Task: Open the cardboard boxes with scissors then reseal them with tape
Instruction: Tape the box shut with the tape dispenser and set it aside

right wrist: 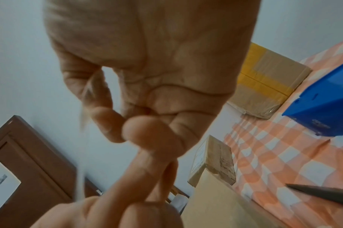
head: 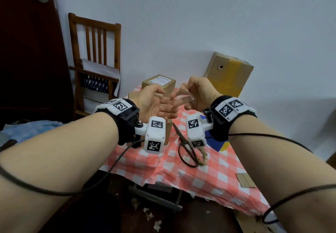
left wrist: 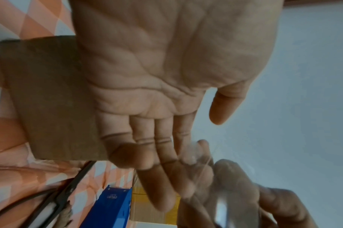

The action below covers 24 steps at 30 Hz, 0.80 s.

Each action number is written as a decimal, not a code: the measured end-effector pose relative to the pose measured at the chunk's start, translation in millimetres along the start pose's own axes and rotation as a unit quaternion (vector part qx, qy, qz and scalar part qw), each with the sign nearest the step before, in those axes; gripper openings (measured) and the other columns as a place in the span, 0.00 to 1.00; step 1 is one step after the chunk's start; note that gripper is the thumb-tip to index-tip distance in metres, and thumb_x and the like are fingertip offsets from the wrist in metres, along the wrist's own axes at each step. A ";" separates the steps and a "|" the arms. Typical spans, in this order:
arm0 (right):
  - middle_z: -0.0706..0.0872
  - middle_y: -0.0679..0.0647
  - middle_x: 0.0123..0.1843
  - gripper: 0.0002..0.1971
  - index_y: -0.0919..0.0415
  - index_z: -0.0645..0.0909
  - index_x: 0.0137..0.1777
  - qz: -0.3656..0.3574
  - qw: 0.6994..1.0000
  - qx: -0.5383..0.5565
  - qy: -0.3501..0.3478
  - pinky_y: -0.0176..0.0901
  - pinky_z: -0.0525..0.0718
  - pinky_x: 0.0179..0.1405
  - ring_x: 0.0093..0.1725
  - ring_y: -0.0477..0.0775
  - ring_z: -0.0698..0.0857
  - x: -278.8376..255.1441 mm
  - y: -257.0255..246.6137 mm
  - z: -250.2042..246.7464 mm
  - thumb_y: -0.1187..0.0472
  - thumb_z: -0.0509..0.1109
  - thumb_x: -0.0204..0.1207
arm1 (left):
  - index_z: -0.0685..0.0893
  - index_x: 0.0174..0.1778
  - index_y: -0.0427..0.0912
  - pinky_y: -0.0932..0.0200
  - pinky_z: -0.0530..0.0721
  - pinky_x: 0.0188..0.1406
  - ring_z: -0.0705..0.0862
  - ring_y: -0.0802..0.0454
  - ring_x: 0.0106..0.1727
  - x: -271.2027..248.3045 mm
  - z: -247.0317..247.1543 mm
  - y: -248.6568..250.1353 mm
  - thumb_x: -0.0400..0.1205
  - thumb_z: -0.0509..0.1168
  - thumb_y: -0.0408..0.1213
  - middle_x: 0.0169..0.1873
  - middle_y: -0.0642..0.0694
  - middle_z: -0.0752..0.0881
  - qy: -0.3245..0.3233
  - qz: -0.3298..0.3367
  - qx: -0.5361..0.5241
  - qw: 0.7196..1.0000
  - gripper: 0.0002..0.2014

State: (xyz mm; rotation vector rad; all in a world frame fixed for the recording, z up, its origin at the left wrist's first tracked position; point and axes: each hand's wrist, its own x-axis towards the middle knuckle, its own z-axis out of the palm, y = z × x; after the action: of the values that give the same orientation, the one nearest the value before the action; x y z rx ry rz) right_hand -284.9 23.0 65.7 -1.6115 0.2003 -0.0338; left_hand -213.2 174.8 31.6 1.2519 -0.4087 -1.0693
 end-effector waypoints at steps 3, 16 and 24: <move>0.86 0.63 0.39 0.21 0.60 0.73 0.20 -0.004 1.000 -0.010 0.020 0.32 0.65 0.17 0.28 0.57 0.81 -1.2 0.5 1.1 0.66 0.47 0.71 | 0.82 0.52 0.30 0.62 0.80 0.26 0.87 0.46 0.32 0.8 -1.5 -0.1 0.80 0.50 0.43 0.33 0.39 0.87 0.019 0.001 0.018 1.000 0.22; 0.80 0.52 0.19 0.08 0.67 0.80 0.33 0.088 0.972 -0.181 0.125 0.29 0.68 0.12 0.14 0.43 0.74 2.0 18.7 -6.8 0.69 0.74 0.73 | 0.83 0.47 0.34 0.71 0.75 0.14 0.84 0.58 0.20 -3.3 -21.5 8.2 0.79 0.70 0.30 0.22 0.46 0.87 0.213 0.030 0.112 0.970 0.04; 0.81 0.52 0.19 0.06 0.66 0.82 0.34 0.157 0.925 -0.318 0.135 0.32 0.72 0.15 0.15 0.45 0.76 23.9 28.7 -5.5 0.69 0.77 0.69 | 0.82 0.35 0.36 0.69 0.66 0.16 0.69 0.60 0.17 10.1 -23.9 -1.6 0.78 0.72 0.31 0.24 0.47 0.86 0.256 -0.024 0.299 0.919 0.07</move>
State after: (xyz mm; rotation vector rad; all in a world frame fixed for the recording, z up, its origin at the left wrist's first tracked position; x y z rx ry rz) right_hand -265.3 13.0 35.1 -2.2007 0.7448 0.0640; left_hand -190.7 180.1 19.6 2.0313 -0.3050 -0.6221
